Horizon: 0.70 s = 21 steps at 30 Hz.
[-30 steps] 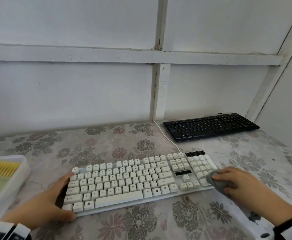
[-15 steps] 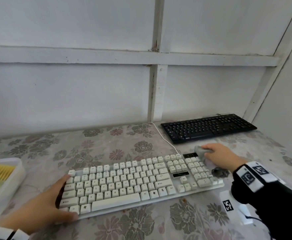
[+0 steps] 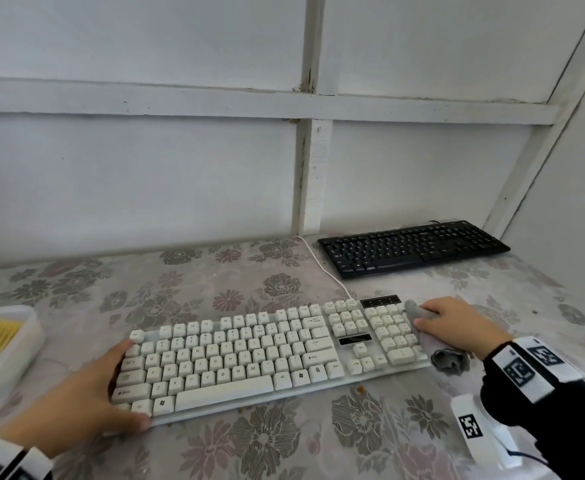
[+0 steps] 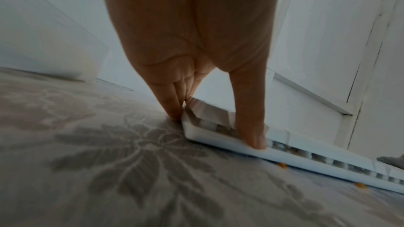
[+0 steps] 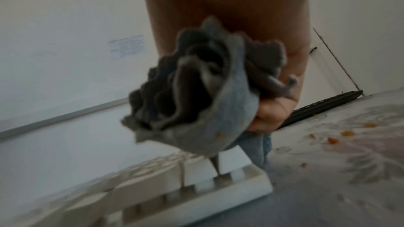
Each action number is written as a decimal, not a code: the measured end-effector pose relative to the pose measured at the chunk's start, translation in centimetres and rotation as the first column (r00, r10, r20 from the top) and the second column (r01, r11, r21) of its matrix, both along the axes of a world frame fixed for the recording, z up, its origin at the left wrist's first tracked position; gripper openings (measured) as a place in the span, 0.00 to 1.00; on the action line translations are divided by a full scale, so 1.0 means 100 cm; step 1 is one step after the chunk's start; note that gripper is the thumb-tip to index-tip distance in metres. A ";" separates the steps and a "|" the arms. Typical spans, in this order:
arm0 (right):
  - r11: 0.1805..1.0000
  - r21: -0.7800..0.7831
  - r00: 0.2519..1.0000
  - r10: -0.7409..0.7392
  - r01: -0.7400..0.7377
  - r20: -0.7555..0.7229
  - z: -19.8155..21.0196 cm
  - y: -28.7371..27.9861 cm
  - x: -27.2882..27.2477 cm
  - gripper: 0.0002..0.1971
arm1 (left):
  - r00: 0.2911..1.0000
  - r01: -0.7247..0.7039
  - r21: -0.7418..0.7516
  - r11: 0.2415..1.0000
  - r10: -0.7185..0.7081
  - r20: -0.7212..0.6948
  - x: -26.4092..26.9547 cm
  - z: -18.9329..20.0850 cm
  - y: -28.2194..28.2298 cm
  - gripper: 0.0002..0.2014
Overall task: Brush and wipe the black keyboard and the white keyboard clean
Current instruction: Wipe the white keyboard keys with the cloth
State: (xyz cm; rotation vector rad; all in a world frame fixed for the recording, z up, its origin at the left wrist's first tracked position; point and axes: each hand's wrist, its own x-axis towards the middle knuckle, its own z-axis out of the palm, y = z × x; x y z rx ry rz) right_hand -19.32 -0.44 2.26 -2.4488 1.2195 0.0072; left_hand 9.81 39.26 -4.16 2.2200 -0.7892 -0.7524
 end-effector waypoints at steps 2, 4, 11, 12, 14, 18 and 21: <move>1.000 0.001 1.000 0.010 -0.010 -0.013 0.000 0.007 -0.009 0.13 | 1.000 -0.001 0.004 1.000 0.001 0.006 -0.001 0.000 0.000 0.77; 1.000 -0.006 1.000 0.021 -0.022 -0.023 0.000 0.012 -0.018 0.09 | 1.000 -0.003 0.013 1.000 0.003 0.010 0.000 0.001 -0.001 0.78; 0.999 -0.005 0.996 0.050 -0.050 -0.068 0.000 0.021 -0.035 0.09 | 0.999 -0.009 0.076 0.997 0.007 0.036 0.002 0.001 -0.001 0.78; 0.998 -0.013 0.995 0.055 -0.056 -0.080 0.000 0.022 -0.037 0.09 | 0.999 -0.011 0.084 0.996 0.008 0.042 0.003 0.000 0.000 0.78; 0.997 -0.037 0.992 0.062 -0.066 -0.107 0.000 0.024 -0.039 0.09 | 0.999 -0.015 0.098 0.995 0.010 0.052 0.005 -0.001 0.001 0.77; 0.995 -0.038 0.988 0.083 -0.089 -0.130 0.004 0.027 -0.045 0.09 | 0.998 -0.004 0.119 0.993 -0.003 0.060 0.001 0.005 -0.001 0.78; 0.985 -0.085 0.985 0.138 -0.147 -0.106 0.022 0.038 -0.038 0.07 | 0.998 0.015 0.151 0.988 -0.023 0.055 -0.012 0.019 -0.004 0.80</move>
